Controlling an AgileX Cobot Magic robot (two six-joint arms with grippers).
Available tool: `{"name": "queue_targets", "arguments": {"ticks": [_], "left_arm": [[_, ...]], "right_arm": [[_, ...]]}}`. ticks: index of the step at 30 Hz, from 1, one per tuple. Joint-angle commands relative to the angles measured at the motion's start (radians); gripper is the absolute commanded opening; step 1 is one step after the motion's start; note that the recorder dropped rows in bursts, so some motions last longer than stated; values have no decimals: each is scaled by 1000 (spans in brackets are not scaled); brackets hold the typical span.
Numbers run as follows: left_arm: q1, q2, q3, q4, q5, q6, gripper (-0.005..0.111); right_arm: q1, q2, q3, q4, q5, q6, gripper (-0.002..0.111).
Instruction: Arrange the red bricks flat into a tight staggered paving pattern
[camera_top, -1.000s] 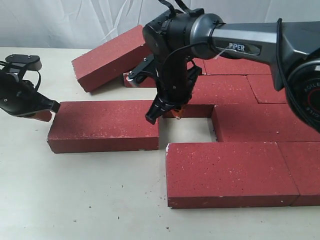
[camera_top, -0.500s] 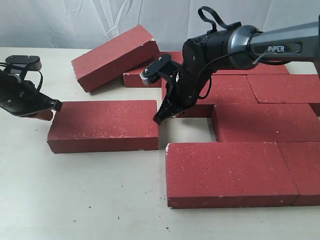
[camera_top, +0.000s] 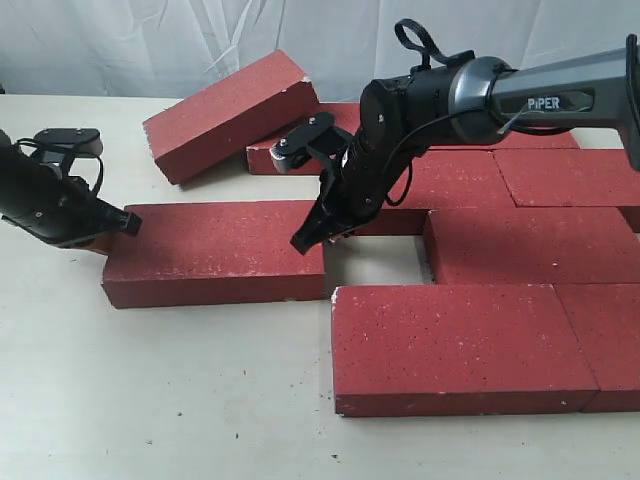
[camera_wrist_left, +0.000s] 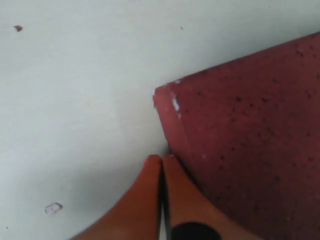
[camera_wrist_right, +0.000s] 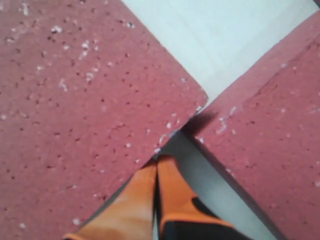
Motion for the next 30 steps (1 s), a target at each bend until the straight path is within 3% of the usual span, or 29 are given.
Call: {"name": "queue_targets", "arguments": {"ticks": [1, 30], "left_arm": [[-10, -2, -20, 16, 74, 5, 0], [-10, -2, -22, 9, 166, 43, 0]], "right_arm": [[11, -1, 4, 7, 22, -9, -1], [11, -29, 4, -83, 166, -7, -1]]}}
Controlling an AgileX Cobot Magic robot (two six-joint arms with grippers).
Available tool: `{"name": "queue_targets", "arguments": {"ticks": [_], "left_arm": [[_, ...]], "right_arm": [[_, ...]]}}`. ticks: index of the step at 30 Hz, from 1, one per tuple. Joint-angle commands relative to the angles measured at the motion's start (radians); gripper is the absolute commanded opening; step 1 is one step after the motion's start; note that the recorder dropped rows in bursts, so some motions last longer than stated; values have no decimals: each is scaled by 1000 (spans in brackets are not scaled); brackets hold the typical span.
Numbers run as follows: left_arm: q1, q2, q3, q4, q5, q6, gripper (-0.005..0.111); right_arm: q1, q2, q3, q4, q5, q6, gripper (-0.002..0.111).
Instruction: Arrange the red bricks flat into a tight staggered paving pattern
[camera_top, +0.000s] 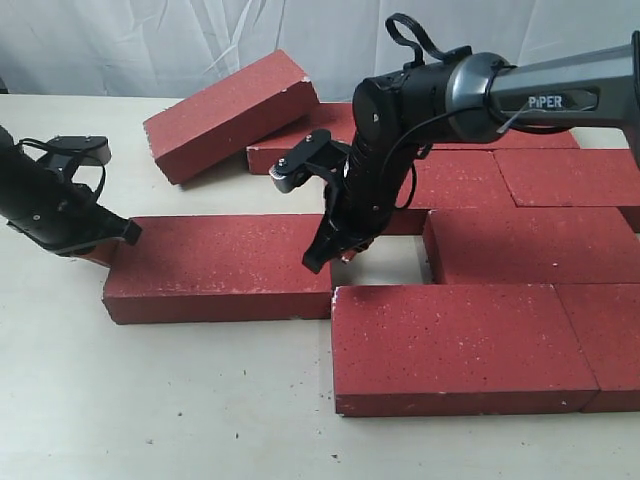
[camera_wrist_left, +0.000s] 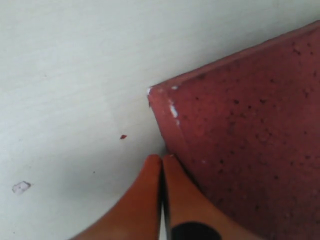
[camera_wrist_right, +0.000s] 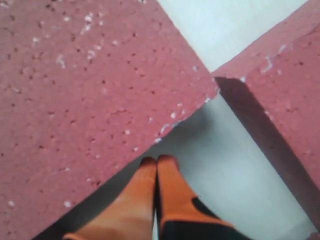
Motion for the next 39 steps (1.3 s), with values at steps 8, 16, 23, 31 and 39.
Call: {"name": "queue_targets", "arguments": {"ticks": [8, 16, 23, 31, 39], "left_arm": [[-11, -2, -6, -82, 18, 63, 0], [-47, -2, -6, -115, 42, 160, 0], [-47, -2, -6, -107, -43, 153, 0], [-46, -2, -6, -27, -48, 149, 0], [-46, -2, -6, -23, -33, 149, 0]], "right_arm": [[-1, -25, 4, -2, 18, -2, -1], [-6, -136, 17, -109, 71, 112, -1], [43, -175, 35, 250, 168, -231, -1], [154, -65, 35, 230, 269, -456, -1], [154, -54, 35, 86, 147, -327, -1]]}}
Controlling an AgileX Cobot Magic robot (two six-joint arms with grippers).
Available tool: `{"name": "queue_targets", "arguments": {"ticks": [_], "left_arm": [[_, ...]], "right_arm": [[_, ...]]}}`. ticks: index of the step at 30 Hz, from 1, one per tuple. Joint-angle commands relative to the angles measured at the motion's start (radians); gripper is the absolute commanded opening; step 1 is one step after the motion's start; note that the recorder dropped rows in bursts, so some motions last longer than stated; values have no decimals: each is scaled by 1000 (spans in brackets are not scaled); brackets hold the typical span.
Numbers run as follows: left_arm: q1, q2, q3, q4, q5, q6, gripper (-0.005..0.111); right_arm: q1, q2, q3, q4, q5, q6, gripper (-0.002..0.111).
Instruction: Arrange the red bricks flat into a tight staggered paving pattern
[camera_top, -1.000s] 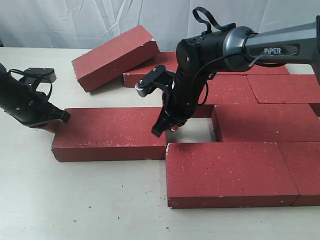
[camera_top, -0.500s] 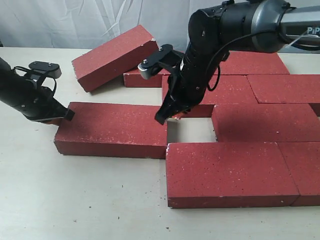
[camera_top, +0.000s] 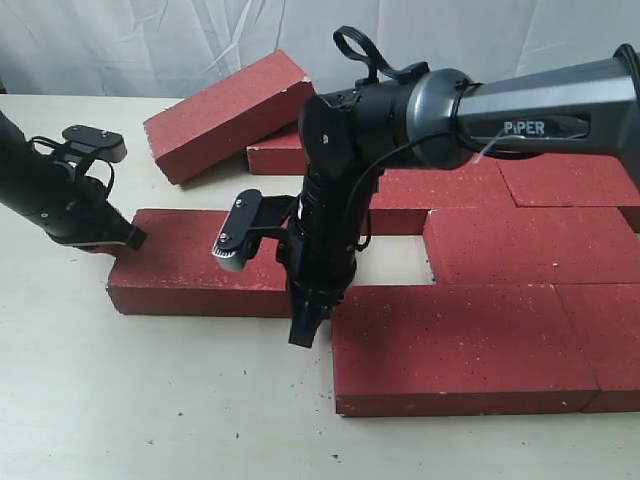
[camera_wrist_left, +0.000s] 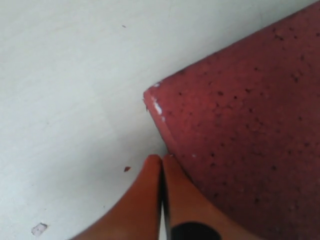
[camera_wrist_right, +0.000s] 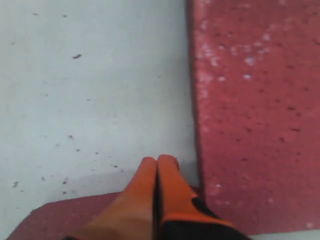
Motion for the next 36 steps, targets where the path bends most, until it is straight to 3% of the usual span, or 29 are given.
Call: {"name": "queue_targets", "arguments": {"ticks": [1, 22, 36], "left_arm": [[-11, -2, -1, -15, 39, -1, 0], [-11, -2, -1, -13, 62, 1, 0], [-11, -2, -1, -43, 60, 9, 0]], "right_arm": [[2, -2, 1, -32, -34, 29, -1], [2, -2, 1, -164, -144, 162, -1], [1, -98, -7, -96, 33, 200, -1]]}}
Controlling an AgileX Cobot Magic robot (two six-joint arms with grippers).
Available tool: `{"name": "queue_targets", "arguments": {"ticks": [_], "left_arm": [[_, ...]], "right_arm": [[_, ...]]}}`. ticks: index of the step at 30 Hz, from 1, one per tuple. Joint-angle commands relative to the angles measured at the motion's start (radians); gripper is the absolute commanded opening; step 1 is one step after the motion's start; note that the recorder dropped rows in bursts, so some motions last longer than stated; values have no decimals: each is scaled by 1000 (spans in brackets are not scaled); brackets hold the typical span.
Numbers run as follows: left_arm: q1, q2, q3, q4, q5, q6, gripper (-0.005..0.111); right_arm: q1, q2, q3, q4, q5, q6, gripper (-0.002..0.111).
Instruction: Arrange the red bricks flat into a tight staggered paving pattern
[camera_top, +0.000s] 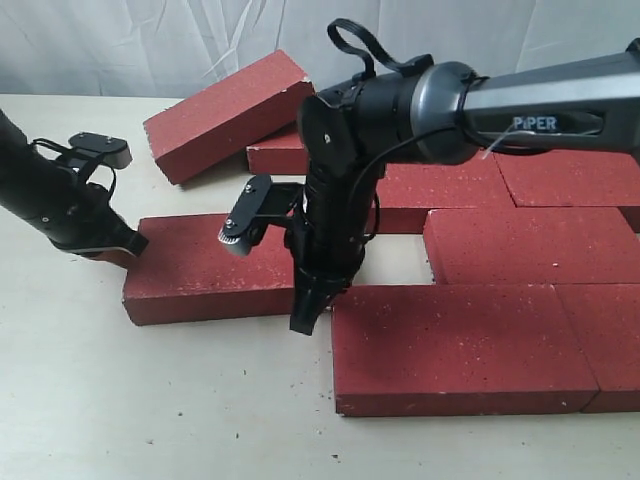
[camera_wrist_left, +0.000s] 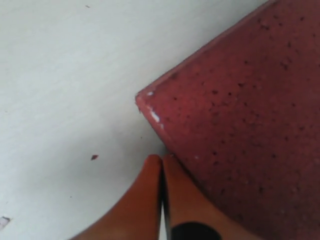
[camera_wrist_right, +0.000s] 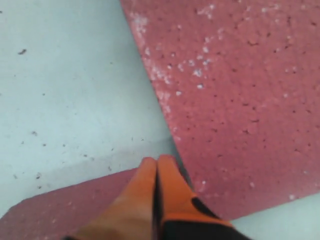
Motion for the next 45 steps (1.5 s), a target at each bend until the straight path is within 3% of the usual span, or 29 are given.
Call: {"name": "queue_targets", "arguments": {"ticks": [1, 7, 14, 18, 45], "left_arm": [[-9, -2, -1, -43, -8, 3, 0], [-11, -2, -1, -71, -37, 3, 0], [-11, -2, -1, -146, -38, 22, 0], [-13, -2, -1, -148, -36, 24, 0], [-220, 34, -6, -199, -157, 26, 0]], "right_arm": [[-7, -81, -6, 30, 26, 35, -1], [-82, -175, 80, -46, -70, 83, -1], [-275, -276, 156, -79, -271, 223, -1], [-335, -280, 186, -79, -351, 224, -1], [-348, -280, 193, -77, -382, 225, -1]]}}
